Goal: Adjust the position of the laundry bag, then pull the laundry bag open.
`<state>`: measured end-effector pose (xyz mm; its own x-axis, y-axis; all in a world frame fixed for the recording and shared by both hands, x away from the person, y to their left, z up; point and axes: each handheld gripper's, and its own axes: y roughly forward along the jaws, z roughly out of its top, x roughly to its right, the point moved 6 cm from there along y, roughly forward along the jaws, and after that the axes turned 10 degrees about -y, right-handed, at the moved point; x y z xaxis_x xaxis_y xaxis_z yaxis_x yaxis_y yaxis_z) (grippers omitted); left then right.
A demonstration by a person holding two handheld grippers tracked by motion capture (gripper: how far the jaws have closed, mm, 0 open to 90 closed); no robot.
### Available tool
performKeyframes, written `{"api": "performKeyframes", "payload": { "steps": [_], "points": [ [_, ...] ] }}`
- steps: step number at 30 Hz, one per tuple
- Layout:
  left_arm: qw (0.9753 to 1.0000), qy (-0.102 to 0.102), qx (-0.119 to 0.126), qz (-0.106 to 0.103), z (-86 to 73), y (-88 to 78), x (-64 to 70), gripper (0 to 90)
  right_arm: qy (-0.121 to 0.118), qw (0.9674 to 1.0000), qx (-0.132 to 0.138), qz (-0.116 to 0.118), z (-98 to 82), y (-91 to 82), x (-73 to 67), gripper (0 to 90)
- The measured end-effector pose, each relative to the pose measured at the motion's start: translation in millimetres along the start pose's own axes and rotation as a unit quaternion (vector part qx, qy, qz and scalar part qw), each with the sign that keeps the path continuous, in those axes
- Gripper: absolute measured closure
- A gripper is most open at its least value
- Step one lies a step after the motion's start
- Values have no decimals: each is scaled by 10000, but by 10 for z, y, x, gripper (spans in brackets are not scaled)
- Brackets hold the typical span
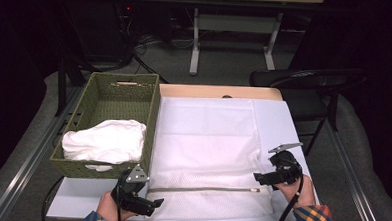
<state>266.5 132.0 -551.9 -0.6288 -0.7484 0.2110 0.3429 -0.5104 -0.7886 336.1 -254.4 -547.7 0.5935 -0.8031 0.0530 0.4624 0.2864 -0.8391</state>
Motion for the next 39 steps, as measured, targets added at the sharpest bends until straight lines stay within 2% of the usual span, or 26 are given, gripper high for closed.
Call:
{"api": "performKeyframes", "payload": {
  "steps": [3, 9, 19, 30, 32, 34, 37, 39],
  "points": [
    [10000, 29, 62, -46, 3, 4, 17, 60, 89, 9999, 120, 84, -32, -63, -26, 7],
    [9999, 22, 132, -81, -11, -2, 17, 39, 178, 9992, 233, 254, -83, -133, -83, 0],
    [9999, 43, 40, -123, -33, 39, 22, 39, 121, 9991, 196, 352, -174, -173, -176, 0],
    [9999, 106, -6, -136, -39, 59, 29, 39, 170, 9991, 107, 382, -213, -146, -171, 0],
    [9998, 86, -20, -152, -46, 65, 29, 39, 237, 9990, 51, 376, -219, -131, -166, 36],
    [9998, 92, -28, -166, -49, 69, 27, 39, 291, 9988, 63, 384, -222, -111, -160, 157],
    [9998, 100, -31, -163, -46, 85, 30, 40, 335, 9984, 31, 446, -225, -70, -158, 273],
    [9998, 122, -66, -167, -45, 92, 40, 41, 366, 9981, -90, 478, -241, -32, -150, 334]
  ]
}}
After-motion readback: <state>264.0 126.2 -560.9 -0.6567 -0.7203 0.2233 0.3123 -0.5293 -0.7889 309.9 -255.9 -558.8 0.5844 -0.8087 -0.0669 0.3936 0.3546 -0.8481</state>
